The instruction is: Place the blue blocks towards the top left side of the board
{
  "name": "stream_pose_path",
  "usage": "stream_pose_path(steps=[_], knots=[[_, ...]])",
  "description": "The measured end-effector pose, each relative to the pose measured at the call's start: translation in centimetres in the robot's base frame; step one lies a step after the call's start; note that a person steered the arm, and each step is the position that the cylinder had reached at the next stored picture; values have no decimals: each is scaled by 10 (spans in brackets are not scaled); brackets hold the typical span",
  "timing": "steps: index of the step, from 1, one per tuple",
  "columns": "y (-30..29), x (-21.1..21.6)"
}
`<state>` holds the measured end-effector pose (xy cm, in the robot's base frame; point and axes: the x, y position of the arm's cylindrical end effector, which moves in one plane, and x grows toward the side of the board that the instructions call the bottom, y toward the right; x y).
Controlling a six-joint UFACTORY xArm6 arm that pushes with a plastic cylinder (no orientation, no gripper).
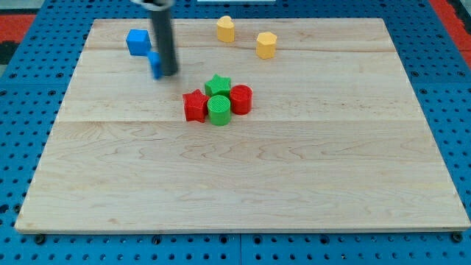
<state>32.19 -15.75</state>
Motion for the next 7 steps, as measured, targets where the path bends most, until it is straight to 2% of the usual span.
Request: stream_pose_path(steps=[1, 2, 3, 4, 5, 6, 7], knots=[[-35, -5], [93, -6], [143, 46], [234, 69], [224, 85], [272, 143], [235, 149]])
